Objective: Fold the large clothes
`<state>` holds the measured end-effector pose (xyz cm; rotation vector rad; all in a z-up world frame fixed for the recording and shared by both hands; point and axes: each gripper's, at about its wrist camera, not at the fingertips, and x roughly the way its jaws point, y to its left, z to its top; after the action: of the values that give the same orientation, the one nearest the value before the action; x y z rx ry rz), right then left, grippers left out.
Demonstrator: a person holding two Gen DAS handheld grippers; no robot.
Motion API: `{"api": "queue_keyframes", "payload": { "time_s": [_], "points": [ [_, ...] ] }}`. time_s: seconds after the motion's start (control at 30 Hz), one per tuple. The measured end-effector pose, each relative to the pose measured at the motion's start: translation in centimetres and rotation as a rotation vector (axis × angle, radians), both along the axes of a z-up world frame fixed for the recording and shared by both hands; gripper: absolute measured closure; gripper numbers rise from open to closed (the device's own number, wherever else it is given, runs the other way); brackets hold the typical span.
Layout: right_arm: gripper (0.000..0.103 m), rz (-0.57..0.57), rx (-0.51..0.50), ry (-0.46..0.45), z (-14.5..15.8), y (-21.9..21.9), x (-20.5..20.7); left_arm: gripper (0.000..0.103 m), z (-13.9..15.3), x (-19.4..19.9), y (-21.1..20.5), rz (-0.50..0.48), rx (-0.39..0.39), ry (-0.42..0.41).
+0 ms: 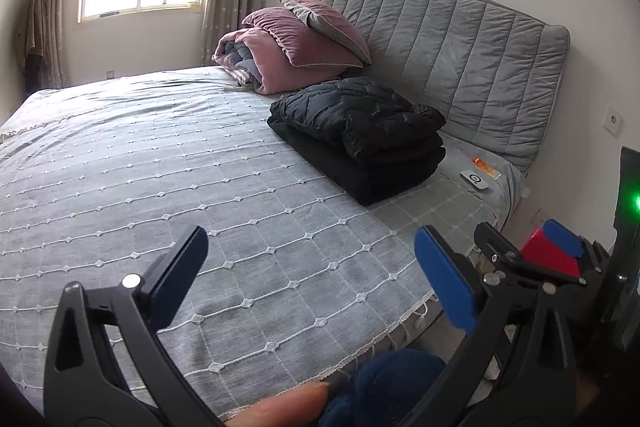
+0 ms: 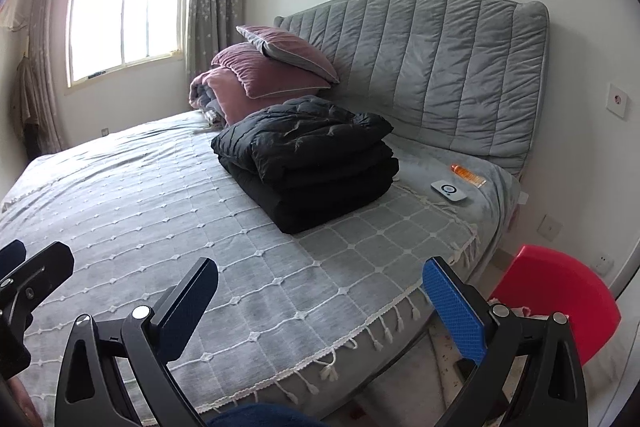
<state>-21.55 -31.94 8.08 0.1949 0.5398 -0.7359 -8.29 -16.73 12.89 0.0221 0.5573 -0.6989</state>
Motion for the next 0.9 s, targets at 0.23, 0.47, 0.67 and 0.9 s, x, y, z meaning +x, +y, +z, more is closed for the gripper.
{"api": "queue_keyframes", "payload": {
  "time_s": [0.23, 0.47, 0.67, 0.9],
  "points": [
    [0.0, -0.016, -0.002, 0.012, -0.31, -0.03, -0.08, 0.0, -0.6, 0.48, -0.17, 0.002, 0.0, 0.029],
    [0.0, -0.019, -0.018, 0.016, -0.27, 0.32, -0.04, 0.0, -0.67, 0.47, -0.16, 0.0, 0.002, 0.034],
    [0.0, -0.018, -0.02, 0.016, -0.19, 0.23, 0.02, 0.0, -0.75, 0.44, -0.11, -0.018, 0.003, 0.04],
    [0.0, -0.011, -0.016, 0.019, -0.09, 0.1, 0.06, 0.0, -0.74, 0.29, -0.09, -0.028, 0.008, 0.034]
  ]
}}
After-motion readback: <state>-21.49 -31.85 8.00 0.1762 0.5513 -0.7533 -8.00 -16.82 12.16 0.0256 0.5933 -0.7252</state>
